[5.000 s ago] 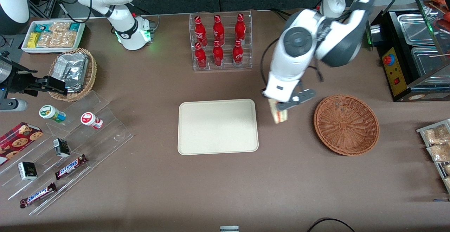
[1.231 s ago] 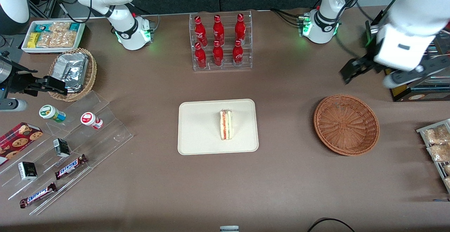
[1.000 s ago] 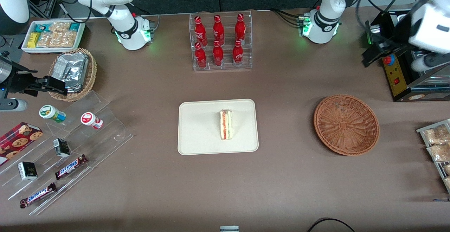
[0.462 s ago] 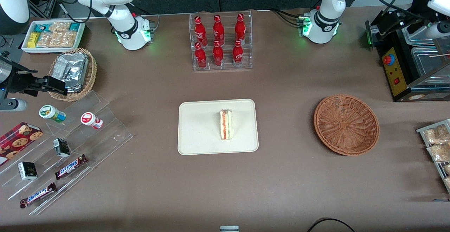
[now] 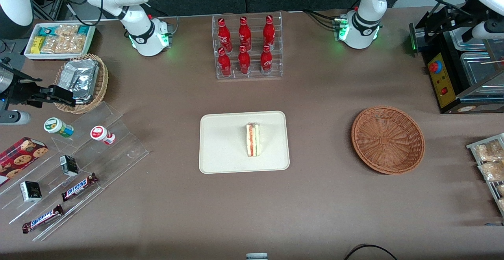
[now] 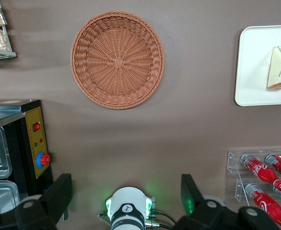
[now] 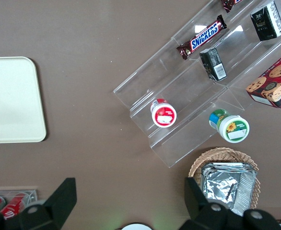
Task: Place sandwich from basket to tray
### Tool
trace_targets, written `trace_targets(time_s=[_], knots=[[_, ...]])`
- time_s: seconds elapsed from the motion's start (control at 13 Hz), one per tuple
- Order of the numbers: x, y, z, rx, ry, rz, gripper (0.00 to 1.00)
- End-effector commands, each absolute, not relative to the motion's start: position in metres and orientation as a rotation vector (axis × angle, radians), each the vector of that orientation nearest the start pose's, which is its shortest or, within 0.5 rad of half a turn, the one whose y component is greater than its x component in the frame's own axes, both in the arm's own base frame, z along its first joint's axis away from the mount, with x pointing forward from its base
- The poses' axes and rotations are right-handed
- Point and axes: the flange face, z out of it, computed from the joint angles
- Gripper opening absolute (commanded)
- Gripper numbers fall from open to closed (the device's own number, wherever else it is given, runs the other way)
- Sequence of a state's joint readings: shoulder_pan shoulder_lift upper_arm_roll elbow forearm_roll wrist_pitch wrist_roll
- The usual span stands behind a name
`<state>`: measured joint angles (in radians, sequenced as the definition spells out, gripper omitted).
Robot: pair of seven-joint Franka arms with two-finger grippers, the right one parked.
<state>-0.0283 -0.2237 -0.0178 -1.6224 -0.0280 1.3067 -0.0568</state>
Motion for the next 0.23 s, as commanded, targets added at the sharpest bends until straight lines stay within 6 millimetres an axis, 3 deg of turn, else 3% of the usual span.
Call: trace_targets(time_s=[0.0, 0.15], knots=[[0.4578, -0.0284, 0.6921, -3.156, -0.089, 0.136, 1.0], [0.4588, -0.028, 0.6899, -3.153, -0.088, 0.145, 1.0]])
